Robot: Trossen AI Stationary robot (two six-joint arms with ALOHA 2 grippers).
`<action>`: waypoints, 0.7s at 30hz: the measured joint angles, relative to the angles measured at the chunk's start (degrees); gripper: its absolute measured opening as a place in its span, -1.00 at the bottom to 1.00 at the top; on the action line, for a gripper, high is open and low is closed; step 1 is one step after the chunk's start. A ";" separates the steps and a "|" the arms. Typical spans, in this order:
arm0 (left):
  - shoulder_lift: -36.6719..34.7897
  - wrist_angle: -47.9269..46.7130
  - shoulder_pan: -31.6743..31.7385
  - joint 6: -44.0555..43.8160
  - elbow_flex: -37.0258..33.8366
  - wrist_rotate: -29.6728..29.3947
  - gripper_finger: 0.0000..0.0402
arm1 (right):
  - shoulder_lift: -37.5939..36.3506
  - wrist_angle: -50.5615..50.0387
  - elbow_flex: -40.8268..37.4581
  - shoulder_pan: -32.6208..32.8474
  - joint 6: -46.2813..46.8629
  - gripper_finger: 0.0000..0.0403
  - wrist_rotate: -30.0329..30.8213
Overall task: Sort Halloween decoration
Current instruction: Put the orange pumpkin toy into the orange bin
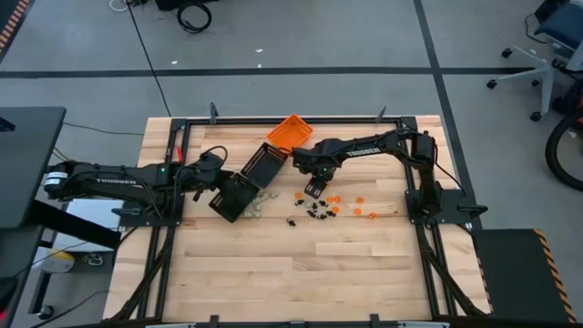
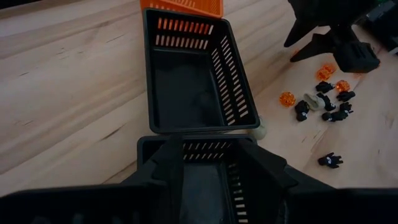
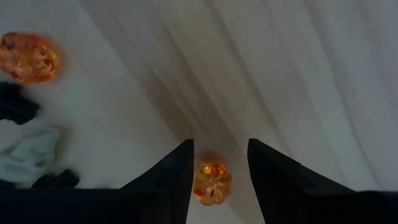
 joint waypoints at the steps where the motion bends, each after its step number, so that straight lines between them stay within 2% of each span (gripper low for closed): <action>1: 0.00 0.00 0.00 0.00 0.00 -0.01 -0.38 | 0.00 -0.50 0.00 0.05 -0.10 -0.23 0.30; 14: 0.00 0.00 0.00 0.00 0.00 0.00 -0.38 | -0.02 -3.14 0.05 0.07 -2.49 -0.21 0.63; 21: 0.00 0.00 0.01 0.00 0.00 0.00 -0.38 | -0.13 -4.44 0.07 0.07 -2.63 -0.03 0.44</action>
